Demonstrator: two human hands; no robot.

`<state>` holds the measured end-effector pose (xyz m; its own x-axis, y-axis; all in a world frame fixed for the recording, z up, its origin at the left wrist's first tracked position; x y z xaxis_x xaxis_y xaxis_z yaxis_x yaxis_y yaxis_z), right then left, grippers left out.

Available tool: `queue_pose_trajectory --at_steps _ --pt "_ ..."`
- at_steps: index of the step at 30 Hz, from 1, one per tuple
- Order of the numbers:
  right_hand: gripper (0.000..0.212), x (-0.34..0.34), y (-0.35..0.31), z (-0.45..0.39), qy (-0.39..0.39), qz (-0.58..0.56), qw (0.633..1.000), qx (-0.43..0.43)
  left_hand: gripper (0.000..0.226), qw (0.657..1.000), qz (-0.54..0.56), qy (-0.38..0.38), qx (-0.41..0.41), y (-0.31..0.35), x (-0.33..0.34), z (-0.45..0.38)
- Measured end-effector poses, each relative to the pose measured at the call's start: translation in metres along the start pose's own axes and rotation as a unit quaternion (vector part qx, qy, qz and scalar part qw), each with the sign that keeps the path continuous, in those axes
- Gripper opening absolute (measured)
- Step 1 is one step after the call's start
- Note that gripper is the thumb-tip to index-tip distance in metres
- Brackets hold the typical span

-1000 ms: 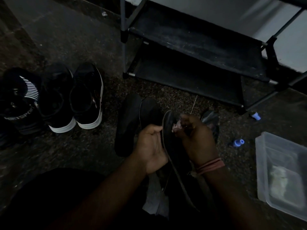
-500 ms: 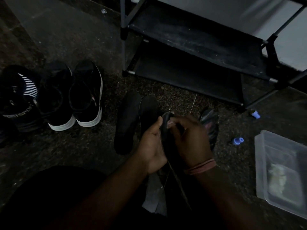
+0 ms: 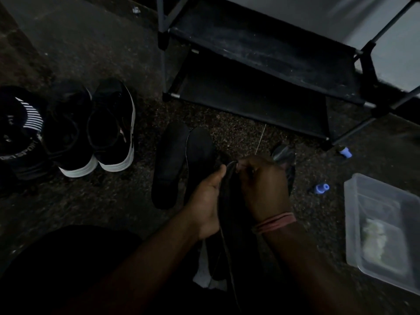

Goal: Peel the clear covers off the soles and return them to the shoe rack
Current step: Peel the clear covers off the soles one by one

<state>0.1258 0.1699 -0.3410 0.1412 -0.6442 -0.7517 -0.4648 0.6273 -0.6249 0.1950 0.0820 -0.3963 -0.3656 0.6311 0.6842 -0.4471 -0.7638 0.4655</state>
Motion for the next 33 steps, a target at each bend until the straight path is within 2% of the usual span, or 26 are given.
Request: queue_pose_trajectory --at_steps 3,5,7,12,14,16,18,20,22,24,26,28,30,33 --pt "0.015 0.009 -0.014 0.007 -0.064 -0.061 0.996 -0.021 0.054 1.000 -0.007 0.005 0.022 0.007 -0.002 0.002" --pt "0.015 0.013 -0.021 0.009 -0.125 -0.129 0.984 0.007 0.056 0.999 -0.002 0.021 0.038 0.013 -0.006 0.002" --pt "0.013 0.015 -0.018 0.008 -0.142 -0.151 0.978 0.033 0.060 0.999 -0.008 0.035 0.039 0.013 -0.009 0.000" --pt "0.015 0.003 0.002 0.001 0.021 -0.094 0.995 0.017 0.064 0.998 -0.057 0.031 0.014 0.003 -0.003 -0.001" --pt "0.015 -0.001 0.001 0.001 0.039 -0.087 0.995 0.010 0.064 0.997 -0.069 0.023 0.019 0.002 -0.001 0.001" --pt "0.016 0.002 -0.009 0.002 -0.040 -0.095 0.995 0.012 0.066 0.996 -0.077 0.029 0.029 0.007 -0.004 0.001" --pt "0.014 0.006 -0.021 0.006 -0.165 -0.136 0.976 0.038 0.067 0.996 -0.077 0.029 0.045 0.013 -0.007 0.001" --pt "0.011 0.006 -0.026 0.007 -0.235 -0.161 0.957 0.055 0.067 0.995 -0.075 0.034 0.053 0.019 -0.008 0.002" --pt "0.014 0.003 -0.019 0.004 -0.198 -0.134 0.970 0.040 0.068 0.995 -0.075 0.050 0.046 0.018 -0.009 0.002" --pt "0.019 -0.001 -0.006 0.000 -0.098 -0.068 0.993 0.020 0.069 0.994 -0.092 0.047 0.033 0.010 -0.008 0.000" --pt "0.017 -0.005 0.004 -0.004 -0.023 -0.017 0.999 0.022 0.069 0.994 -0.104 0.034 0.016 0.003 -0.007 -0.002" --pt "0.014 -0.005 0.007 -0.003 -0.012 -0.006 1.000 0.017 0.071 0.993 -0.111 0.029 0.000 -0.001 -0.008 -0.005" --pt "0.015 -0.001 -0.002 0.000 -0.064 -0.046 0.997 0.017 0.074 0.993 -0.111 0.042 0.004 0.001 -0.009 -0.003" --pt "0.014 0.004 -0.019 0.005 -0.208 -0.129 0.968 0.057 0.077 0.986 -0.131 0.101 0.025 0.011 -0.013 0.000"
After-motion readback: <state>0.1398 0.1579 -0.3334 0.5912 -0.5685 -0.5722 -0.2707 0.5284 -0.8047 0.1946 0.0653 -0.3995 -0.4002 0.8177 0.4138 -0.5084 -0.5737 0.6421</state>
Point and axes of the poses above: each hand's wrist, its own z-axis away from the middle knuckle, its own x-axis out of the palm, y = z × x, the point moved 2 cm from there along -z, towards the middle knuckle, and after that the axes turned 10 degrees about -z, right-handed, at the moved point
